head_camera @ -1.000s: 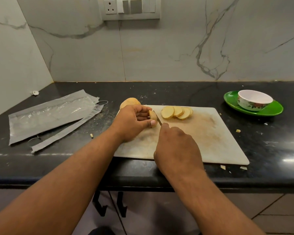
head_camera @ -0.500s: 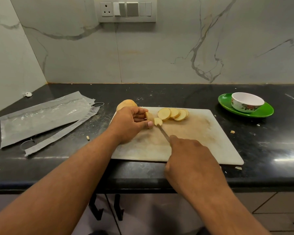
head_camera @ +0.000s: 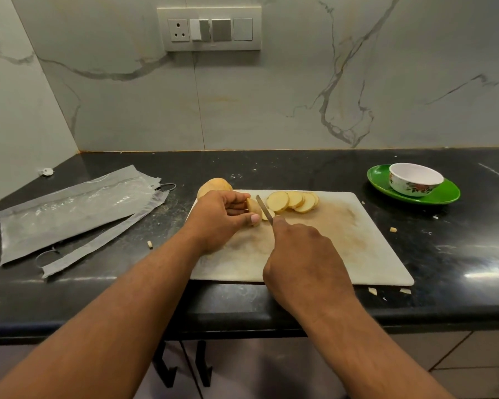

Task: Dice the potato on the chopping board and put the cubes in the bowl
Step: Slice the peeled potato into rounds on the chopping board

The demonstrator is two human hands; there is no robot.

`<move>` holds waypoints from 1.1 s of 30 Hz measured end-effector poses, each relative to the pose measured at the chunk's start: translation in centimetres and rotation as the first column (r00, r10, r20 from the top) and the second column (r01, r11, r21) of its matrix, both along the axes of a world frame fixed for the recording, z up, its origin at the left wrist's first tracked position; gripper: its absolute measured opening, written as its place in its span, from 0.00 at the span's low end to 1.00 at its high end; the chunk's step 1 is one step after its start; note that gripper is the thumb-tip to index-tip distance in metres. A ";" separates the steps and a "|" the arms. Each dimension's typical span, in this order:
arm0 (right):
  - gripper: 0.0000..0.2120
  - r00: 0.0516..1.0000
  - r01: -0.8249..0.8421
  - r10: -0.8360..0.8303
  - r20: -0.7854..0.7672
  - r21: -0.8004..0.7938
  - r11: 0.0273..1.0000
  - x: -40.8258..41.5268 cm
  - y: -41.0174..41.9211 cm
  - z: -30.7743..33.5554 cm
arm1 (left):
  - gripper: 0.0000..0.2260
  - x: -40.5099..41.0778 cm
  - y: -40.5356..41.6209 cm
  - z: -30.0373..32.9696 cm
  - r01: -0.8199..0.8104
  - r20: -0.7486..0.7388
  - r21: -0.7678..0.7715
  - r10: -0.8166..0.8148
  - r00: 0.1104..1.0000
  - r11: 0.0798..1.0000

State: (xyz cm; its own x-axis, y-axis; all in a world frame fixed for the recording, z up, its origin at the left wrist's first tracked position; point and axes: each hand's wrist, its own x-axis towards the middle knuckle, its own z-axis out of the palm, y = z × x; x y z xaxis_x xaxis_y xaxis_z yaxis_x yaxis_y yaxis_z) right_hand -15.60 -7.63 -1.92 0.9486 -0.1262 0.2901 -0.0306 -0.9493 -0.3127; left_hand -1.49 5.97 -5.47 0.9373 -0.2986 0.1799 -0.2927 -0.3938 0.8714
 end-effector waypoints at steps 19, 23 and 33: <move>0.16 1.000 0.016 -0.017 0.014 0.042 0.999 1.7 0.8 0.1 | 0.25 -0.1 0.1 0.1 0.028 -0.011 0.002 -0.028 1.000 1.000; 0.17 1.000 0.005 -0.005 -0.008 0.015 1.000 1.1 0.7 -0.6 | 0.23 0.0 -0.1 0.1 0.013 -0.011 0.007 -0.013 1.000 1.000; 0.12 0.998 0.014 -0.015 -0.057 -0.018 1.000 2.2 1.2 -0.6 | 0.25 -0.2 0.0 0.0 0.028 0.017 0.024 -0.029 0.999 0.999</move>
State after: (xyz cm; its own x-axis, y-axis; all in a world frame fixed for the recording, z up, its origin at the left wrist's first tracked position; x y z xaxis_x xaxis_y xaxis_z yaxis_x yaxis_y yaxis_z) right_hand -13.42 -6.43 -2.47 0.9617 -0.1355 0.2383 -0.0617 -0.9540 -0.2932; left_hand -1.70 6.01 -5.48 0.9251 -0.3296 0.1886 -0.3192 -0.4057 0.8564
